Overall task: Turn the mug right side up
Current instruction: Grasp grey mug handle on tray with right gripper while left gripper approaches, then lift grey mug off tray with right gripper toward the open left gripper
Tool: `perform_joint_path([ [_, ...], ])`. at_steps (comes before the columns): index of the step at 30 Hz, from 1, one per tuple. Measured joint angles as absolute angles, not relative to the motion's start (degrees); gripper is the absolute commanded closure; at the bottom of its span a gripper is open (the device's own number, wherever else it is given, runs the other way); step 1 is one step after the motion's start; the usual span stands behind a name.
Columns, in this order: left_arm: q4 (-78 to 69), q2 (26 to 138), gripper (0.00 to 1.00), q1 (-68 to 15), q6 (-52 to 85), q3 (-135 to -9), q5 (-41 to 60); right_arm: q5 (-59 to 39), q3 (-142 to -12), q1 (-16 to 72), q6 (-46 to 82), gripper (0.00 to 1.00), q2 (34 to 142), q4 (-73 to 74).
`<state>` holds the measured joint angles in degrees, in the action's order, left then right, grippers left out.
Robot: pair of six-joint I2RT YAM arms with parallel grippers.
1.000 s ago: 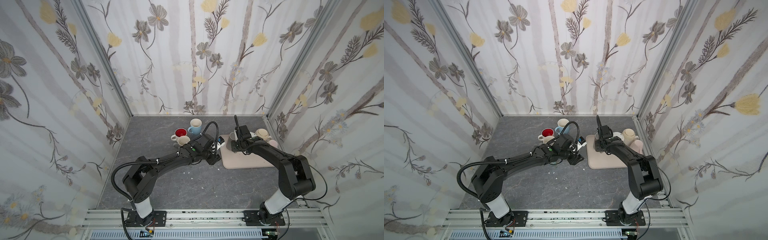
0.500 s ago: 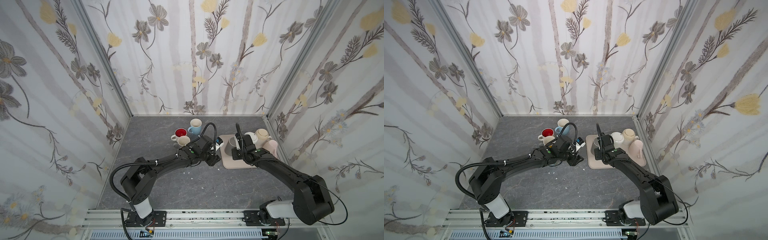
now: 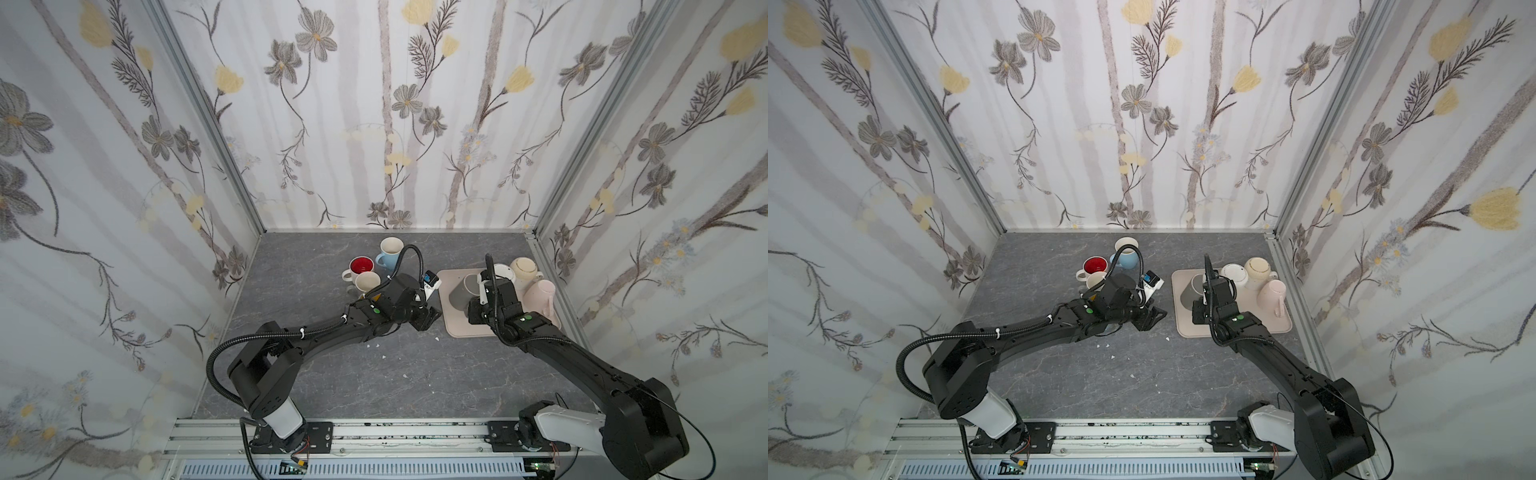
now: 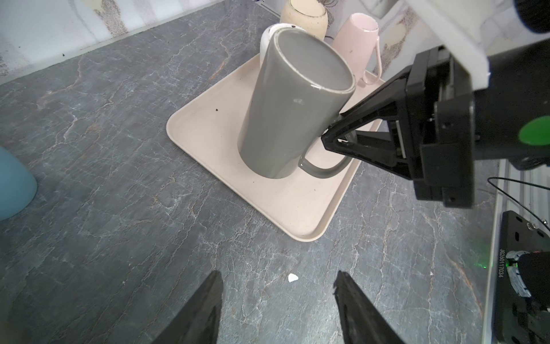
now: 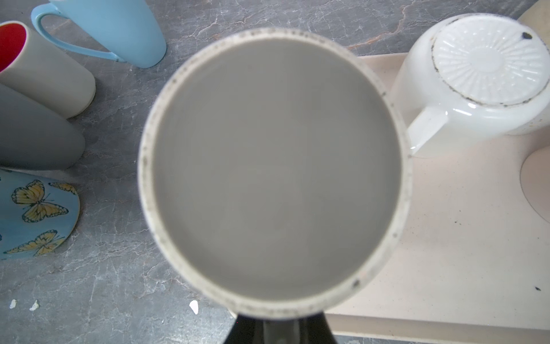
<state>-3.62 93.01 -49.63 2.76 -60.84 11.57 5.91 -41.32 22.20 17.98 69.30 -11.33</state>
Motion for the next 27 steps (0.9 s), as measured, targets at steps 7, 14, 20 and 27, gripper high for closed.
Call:
perform_joint_path([
  [7,-9.2,92.5,0.39,-49.7,8.1,-57.6,11.3,2.8,-38.9,19.0,21.2,1.0,67.0,-8.3],
  [14,-11.1,91.9,0.38,-50.3,9.4,-57.6,8.4,-3.9,-36.6,14.8,25.4,1.0,61.5,-3.6],
  [20,-16.8,87.6,0.36,-50.2,10.3,-53.7,5.0,-9.0,-35.3,14.1,29.1,1.0,56.9,2.1],
  [27,-24.8,80.1,0.31,-50.0,11.4,-45.4,0.3,-15.3,-32.1,13.9,34.4,1.0,53.9,12.5],
])
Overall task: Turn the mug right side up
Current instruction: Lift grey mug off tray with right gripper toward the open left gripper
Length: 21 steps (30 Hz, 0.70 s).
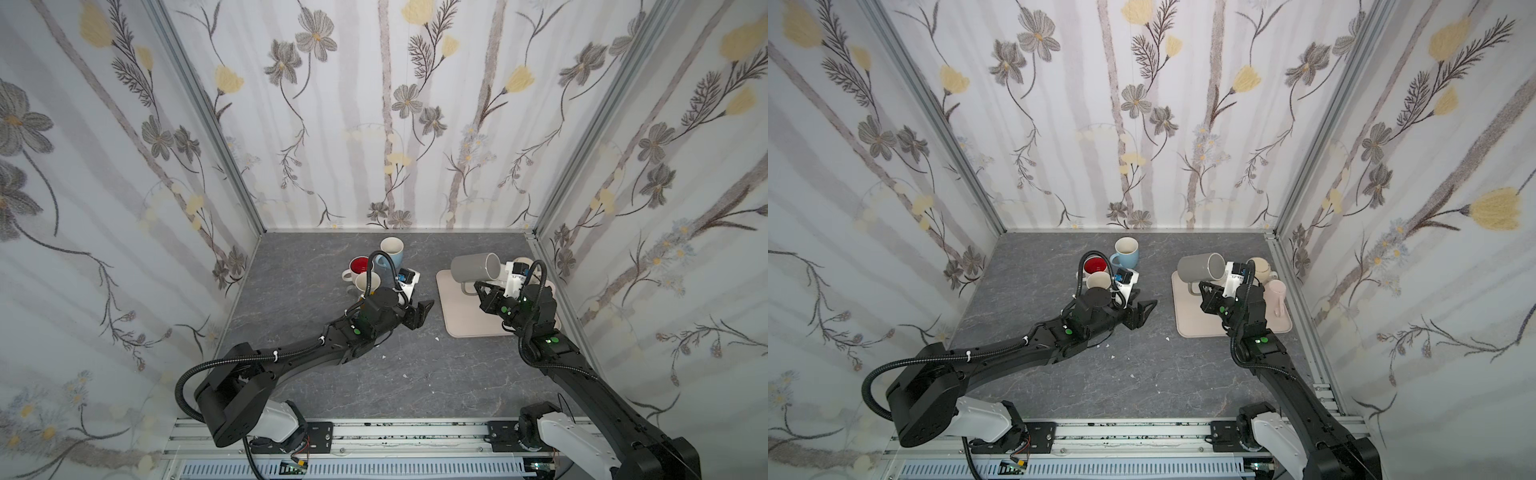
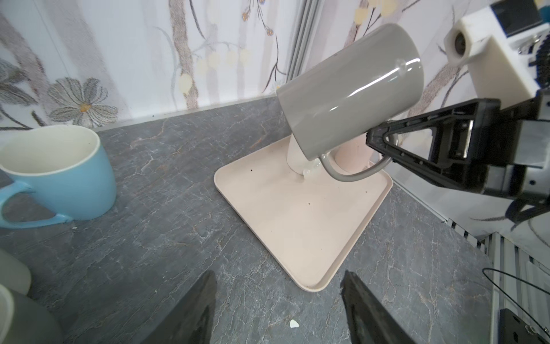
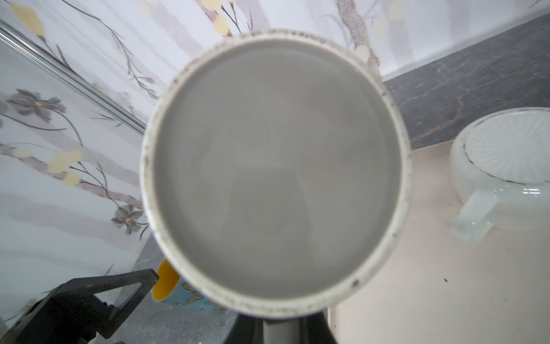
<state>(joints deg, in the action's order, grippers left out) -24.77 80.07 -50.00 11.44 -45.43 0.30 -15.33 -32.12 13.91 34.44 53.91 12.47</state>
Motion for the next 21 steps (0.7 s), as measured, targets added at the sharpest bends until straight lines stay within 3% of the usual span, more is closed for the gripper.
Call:
perform_joint_path([
  [6,-33.0,74.5,0.26,-47.5,14.3,-39.0,0.7,-22.4,-30.7,14.2,38.0,1.0,54.7,23.3],
  [21,-54.3,71.1,0.19,-39.9,27.3,-31.1,15.7,-37.7,-30.8,20.9,48.0,1.0,63.5,53.8],
])
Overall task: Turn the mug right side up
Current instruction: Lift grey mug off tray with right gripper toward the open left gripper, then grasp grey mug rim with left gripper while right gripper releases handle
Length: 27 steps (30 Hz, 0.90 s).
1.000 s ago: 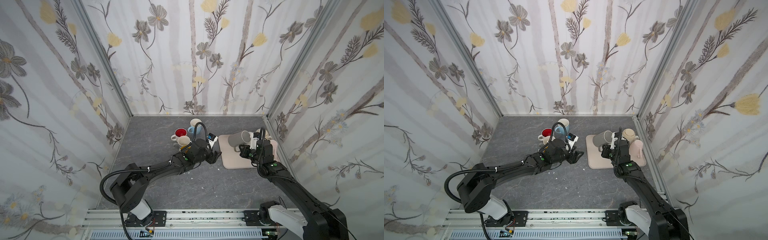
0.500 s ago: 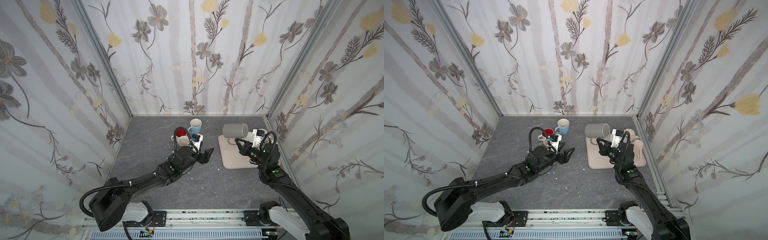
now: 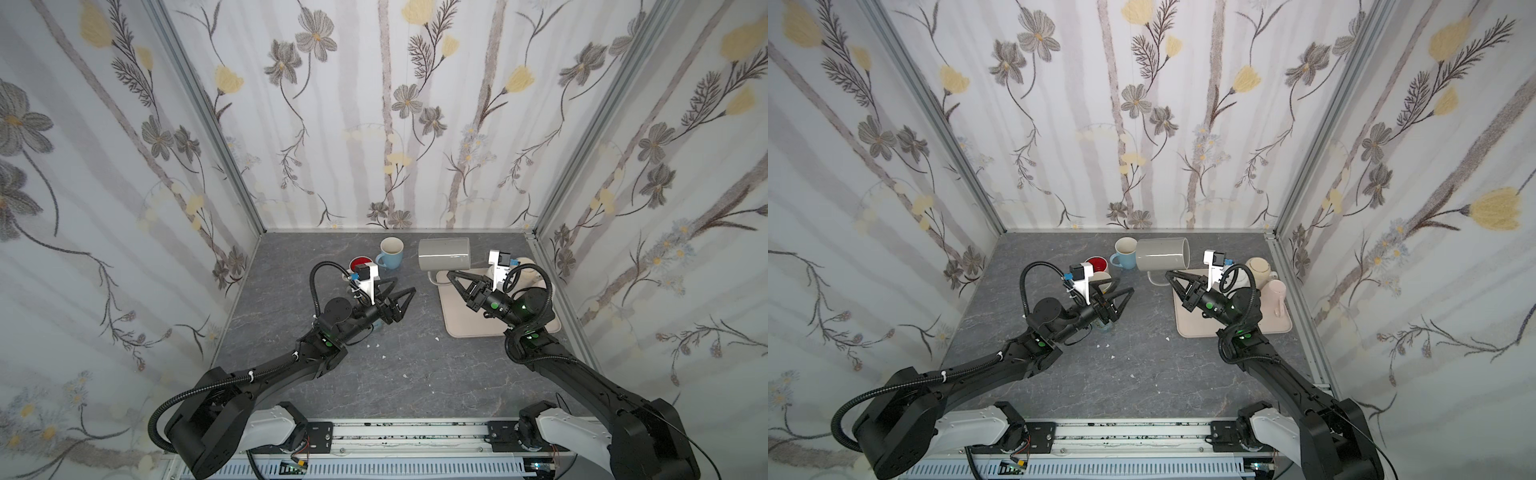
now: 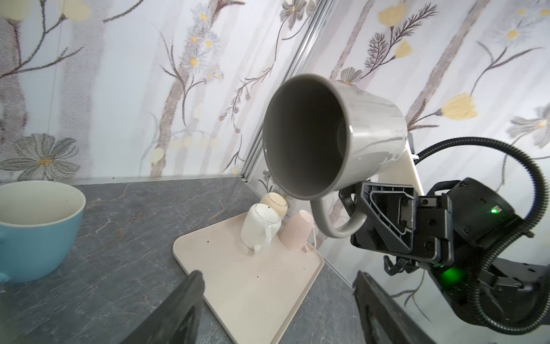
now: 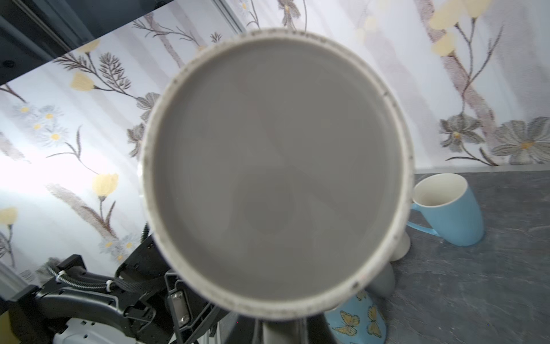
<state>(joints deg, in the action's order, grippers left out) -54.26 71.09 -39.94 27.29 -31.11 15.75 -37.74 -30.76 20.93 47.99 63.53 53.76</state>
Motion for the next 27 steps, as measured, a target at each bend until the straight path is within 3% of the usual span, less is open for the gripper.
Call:
perform_joint_path([
  [10,-64.5,74.1,0.14,-38.5,32.9,-31.0,24.8,-42.0,-34.0,24.7,52.0,1.0,68.6,63.4],
  [24,-85.3,84.1,0.57,-36.0,45.5,-32.2,33.8,-44.7,-35.4,28.4,52.0,1.0,71.0,64.9],
  [27,-87.7,85.1,0.62,-35.9,46.9,-32.6,34.2,-45.0,-35.4,28.9,51.9,1.0,71.7,64.8],
])
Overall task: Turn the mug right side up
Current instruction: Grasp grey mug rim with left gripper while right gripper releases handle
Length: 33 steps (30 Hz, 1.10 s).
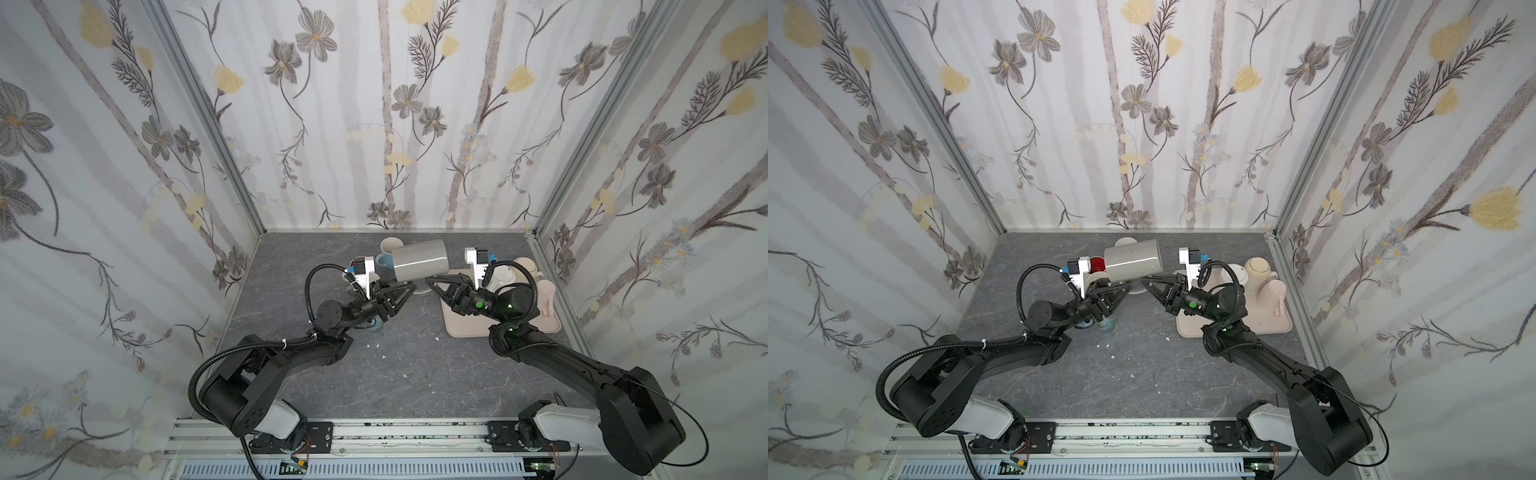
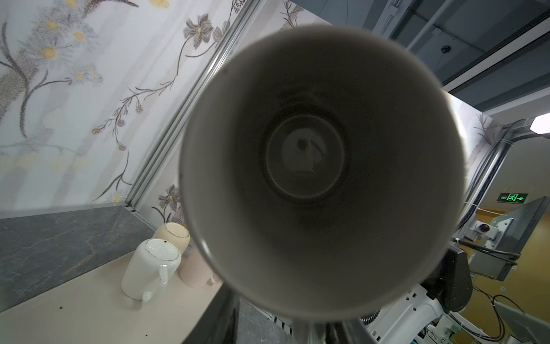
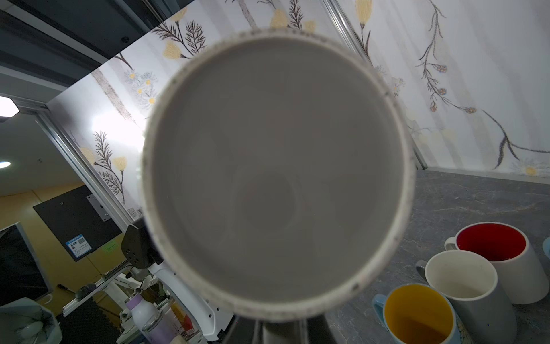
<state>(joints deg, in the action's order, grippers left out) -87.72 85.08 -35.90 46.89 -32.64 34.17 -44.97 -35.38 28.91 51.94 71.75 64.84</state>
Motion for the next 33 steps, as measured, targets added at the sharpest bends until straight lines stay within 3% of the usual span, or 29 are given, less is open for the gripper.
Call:
perform_joint_path([
  [4,-90.0,85.9,0.69,-35.9,48.2,-33.0,34.9,-45.3,-35.8,29.2,52.0,1.0,72.9,64.9],
  [10,-90.6,86.8,0.99,-35.8,50.4,-33.8,36.5,-44.9,-36.2,29.5,51.4,1.0,73.9,65.5],
  [11,-90.7,86.9,1.0,-35.8,50.7,-33.8,36.6,-44.8,-36.3,29.5,51.2,1.0,73.9,65.5],
  [15,-90.8,86.9,1.0,-35.5,50.9,-33.8,36.9,-44.6,-36.4,29.6,50.9,0.91,73.8,64.8],
  [19,-90.7,86.8,1.0,-34.9,51.3,-33.8,38.2,-43.5,-36.4,29.7,48.7,0.74,72.0,60.9],
  [26,-90.2,85.8,1.0,-33.0,51.4,-33.4,38.1,-38.6,-37.7,29.6,41.5,0.53,66.4,51.0],
  [33,-87.7,84.5,1.0,-31.9,51.4,-33.2,38.6,-32.2,-38.3,29.5,35.3,0.45,62.2,40.4],
])
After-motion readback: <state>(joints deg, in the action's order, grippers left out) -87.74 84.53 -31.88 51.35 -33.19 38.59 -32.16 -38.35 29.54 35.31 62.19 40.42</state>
